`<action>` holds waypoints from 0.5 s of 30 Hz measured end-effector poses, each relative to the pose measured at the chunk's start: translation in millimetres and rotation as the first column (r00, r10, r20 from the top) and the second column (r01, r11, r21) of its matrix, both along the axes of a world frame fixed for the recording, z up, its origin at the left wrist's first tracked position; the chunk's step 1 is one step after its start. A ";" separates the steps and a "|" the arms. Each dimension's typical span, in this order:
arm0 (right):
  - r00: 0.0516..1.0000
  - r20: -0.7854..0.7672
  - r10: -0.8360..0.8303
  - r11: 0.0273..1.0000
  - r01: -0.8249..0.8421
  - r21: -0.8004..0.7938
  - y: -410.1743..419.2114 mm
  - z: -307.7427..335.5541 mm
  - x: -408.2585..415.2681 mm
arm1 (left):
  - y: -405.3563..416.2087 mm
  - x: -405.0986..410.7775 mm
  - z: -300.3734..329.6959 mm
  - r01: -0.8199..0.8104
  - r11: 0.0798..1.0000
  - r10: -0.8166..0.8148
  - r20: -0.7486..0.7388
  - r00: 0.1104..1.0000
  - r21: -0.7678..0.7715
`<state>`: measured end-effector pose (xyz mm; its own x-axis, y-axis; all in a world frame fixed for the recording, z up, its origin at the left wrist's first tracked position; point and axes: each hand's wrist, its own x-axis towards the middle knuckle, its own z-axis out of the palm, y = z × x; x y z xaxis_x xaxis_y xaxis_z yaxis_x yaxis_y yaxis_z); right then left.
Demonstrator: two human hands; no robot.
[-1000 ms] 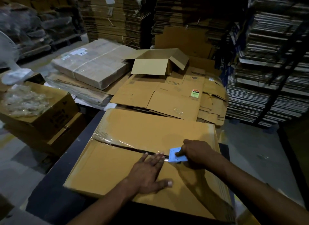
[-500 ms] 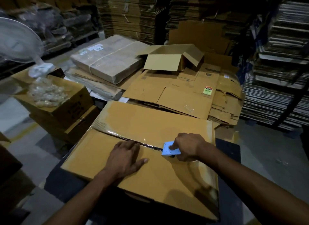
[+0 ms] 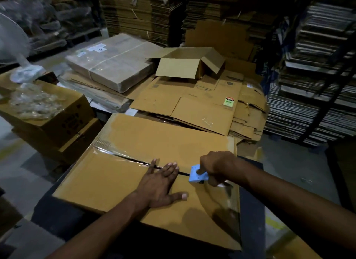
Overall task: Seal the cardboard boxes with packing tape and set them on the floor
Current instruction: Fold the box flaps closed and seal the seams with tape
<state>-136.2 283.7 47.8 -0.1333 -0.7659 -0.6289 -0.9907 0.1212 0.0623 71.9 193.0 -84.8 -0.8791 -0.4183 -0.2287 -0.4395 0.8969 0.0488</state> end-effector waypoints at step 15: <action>0.978 -0.183 0.095 0.990 -0.112 -0.082 33.9 1.1 -16.5 | 52.4 -39.1 0.8 0.183 0.973 -0.165 -0.131 0.978 0.139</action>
<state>-152.7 317.6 48.9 -0.1537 -0.8345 -0.5291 -0.9721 0.0317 0.2324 32.8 245.4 -84.0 -0.9598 -0.2253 -0.1675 -0.2603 0.9378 0.2299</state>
